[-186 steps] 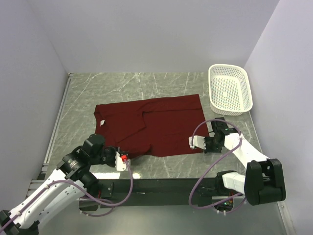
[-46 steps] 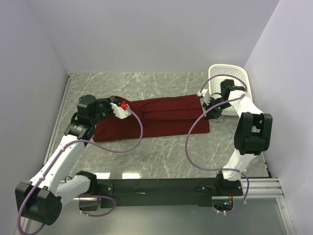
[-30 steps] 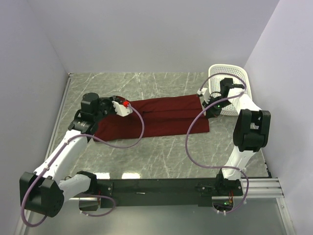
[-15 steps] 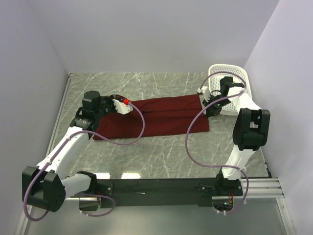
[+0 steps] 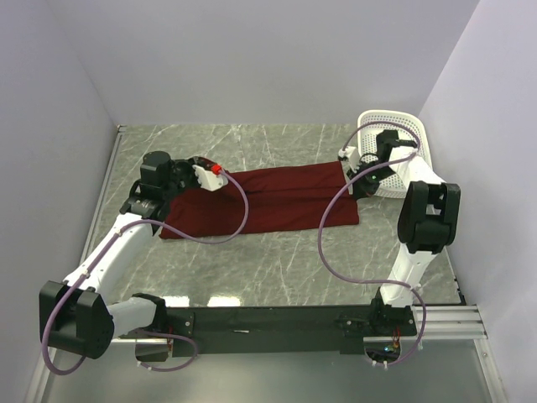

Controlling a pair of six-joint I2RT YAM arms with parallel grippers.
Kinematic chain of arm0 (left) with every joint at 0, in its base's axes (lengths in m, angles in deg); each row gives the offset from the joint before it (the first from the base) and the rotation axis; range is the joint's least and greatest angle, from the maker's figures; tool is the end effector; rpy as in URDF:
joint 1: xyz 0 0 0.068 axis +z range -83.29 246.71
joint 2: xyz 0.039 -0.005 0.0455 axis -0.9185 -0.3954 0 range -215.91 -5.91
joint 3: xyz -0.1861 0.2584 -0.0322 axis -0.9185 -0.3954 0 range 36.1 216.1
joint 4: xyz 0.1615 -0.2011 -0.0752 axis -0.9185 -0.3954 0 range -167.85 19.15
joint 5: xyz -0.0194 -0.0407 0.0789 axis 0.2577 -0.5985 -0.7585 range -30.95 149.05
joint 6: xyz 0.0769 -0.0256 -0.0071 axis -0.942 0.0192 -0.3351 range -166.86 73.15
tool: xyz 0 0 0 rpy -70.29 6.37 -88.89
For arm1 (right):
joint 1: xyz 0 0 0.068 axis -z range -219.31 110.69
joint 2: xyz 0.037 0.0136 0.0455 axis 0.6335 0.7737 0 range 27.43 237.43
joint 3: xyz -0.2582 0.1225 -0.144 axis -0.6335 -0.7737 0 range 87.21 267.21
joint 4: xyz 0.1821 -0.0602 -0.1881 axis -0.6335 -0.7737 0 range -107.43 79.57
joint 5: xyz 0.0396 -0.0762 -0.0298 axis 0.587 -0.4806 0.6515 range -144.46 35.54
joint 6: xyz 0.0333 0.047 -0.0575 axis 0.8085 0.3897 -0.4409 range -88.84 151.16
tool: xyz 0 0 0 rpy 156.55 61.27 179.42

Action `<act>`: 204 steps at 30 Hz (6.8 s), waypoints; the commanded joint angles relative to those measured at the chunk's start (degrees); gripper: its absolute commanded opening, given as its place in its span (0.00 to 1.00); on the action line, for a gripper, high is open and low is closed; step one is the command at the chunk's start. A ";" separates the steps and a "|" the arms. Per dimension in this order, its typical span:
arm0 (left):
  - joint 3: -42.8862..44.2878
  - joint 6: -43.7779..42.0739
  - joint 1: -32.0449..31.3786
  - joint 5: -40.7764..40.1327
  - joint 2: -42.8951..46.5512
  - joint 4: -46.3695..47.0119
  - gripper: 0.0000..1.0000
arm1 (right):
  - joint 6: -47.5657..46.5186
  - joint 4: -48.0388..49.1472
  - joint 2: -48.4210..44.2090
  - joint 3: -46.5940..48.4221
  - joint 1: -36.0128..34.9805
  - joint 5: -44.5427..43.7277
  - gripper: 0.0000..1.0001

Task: Fold and stack the t-shirts
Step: Fold the tshirt

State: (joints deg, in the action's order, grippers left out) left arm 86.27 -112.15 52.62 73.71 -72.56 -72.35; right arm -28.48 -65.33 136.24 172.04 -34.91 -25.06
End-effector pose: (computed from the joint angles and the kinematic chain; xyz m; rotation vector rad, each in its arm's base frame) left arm 0.2776 -0.0881 0.3424 1.3380 1.3364 0.3729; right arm 0.4036 0.0038 0.2285 -1.2991 2.3359 0.4565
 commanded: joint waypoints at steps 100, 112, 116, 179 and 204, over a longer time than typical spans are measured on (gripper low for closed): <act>-3.68 1.49 1.34 -1.11 -3.04 7.81 0.09 | 11.39 8.22 -5.63 -2.57 -2.74 5.22 0.47; 4.65 29.13 1.86 -19.58 -0.16 13.55 0.99 | 10.68 5.77 -11.96 -7.58 -4.14 11.02 0.48; 8.62 51.89 2.22 -24.82 1.70 4.95 0.99 | 9.71 4.36 -11.26 -8.63 -11.94 10.24 0.48; -13.08 84.55 4.33 -22.48 43.45 -15.99 0.98 | 85.30 28.26 40.95 48.58 -43.25 -10.69 0.23; -13.61 83.93 4.33 -21.95 43.27 -15.55 0.98 | 81.17 31.16 30.15 43.66 -39.91 -12.18 0.00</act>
State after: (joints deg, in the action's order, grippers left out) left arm 72.94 -27.68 57.08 51.26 -29.68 -90.40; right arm 53.77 -36.65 173.29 216.13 -75.58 -36.03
